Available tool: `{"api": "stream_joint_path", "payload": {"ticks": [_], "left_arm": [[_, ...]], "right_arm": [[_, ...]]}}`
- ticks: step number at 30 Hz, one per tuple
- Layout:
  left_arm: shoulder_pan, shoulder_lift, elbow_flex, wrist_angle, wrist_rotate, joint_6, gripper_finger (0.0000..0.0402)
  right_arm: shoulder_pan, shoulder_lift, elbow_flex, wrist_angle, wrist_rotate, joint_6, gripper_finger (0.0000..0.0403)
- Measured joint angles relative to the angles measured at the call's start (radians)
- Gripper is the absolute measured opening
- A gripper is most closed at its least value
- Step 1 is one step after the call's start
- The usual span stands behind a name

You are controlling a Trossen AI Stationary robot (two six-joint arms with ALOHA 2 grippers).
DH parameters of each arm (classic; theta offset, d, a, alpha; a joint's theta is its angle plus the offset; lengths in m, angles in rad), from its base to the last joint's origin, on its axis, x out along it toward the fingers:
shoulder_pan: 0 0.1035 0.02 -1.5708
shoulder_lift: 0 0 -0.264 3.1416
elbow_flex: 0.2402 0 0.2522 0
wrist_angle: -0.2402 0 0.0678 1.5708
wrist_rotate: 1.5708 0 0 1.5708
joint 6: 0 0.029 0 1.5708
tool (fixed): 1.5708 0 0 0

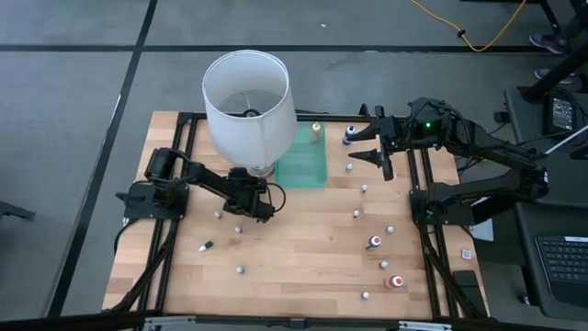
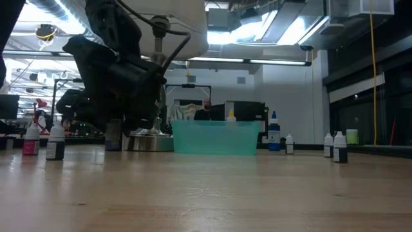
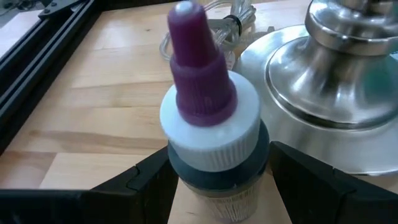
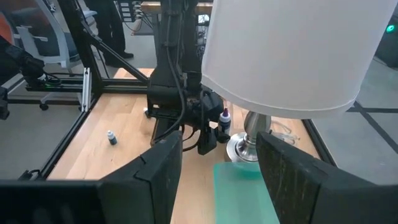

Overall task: Pick & Place food coloring
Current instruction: Put the large violet food coloring bottle into the green bin

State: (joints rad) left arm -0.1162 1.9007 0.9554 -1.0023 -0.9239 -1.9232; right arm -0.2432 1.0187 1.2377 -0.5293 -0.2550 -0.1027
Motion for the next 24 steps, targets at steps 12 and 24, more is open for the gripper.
{"api": "stream_joint_path", "payload": {"ticks": [12, 24], "left_arm": [[0.001, 0.0, 0.0, 0.013, -0.036, -0.018, 0.0139], [-0.124, -0.024, 0.079, -0.068, 0.001, -0.134, 0.012]], "right_arm": [[0.0, 0.0, 0.0, -0.001, 0.0, -0.01, 0.0207], [0.0, 0.0, 0.0, -0.024, -0.01, 0.039, 0.0207]]}}
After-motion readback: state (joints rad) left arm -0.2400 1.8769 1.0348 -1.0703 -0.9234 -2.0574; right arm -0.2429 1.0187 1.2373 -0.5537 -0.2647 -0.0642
